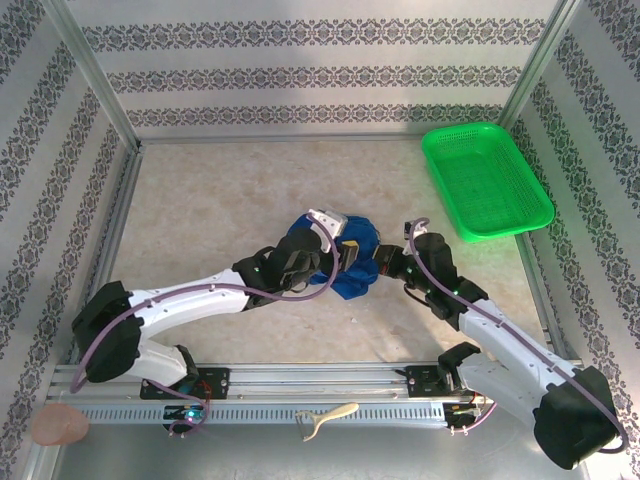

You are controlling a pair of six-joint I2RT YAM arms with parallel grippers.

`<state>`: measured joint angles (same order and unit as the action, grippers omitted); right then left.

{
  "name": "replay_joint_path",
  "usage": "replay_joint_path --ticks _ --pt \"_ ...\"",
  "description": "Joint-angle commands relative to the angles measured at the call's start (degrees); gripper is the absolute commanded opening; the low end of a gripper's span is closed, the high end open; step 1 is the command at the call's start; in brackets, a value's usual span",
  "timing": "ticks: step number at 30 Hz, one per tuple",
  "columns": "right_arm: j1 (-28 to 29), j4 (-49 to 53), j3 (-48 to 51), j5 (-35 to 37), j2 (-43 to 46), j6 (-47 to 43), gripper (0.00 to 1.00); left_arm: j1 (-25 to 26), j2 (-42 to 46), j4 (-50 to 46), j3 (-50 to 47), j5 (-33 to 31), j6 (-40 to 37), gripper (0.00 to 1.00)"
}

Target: Fold the inside-out t-shirt

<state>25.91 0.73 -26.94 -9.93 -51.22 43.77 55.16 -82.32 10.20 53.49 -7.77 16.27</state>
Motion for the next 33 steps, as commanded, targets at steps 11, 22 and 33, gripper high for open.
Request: replay_joint_path --ticks 11,22,33 --pt "1.32 2.33 -3.11 2.06 0.80 1.00 0.00 0.00 -12.20 6.46 1.63 5.34 -1.11 0.57" --pt "5.93 6.50 -6.13 8.15 -1.03 2.99 0.00 -7.37 -17.14 14.00 2.07 10.59 3.13 0.00" --pt "5.80 16.90 -19.45 17.15 -6.48 -1.13 0.00 -21.94 -4.34 5.27 14.80 40.33 15.38 0.00"
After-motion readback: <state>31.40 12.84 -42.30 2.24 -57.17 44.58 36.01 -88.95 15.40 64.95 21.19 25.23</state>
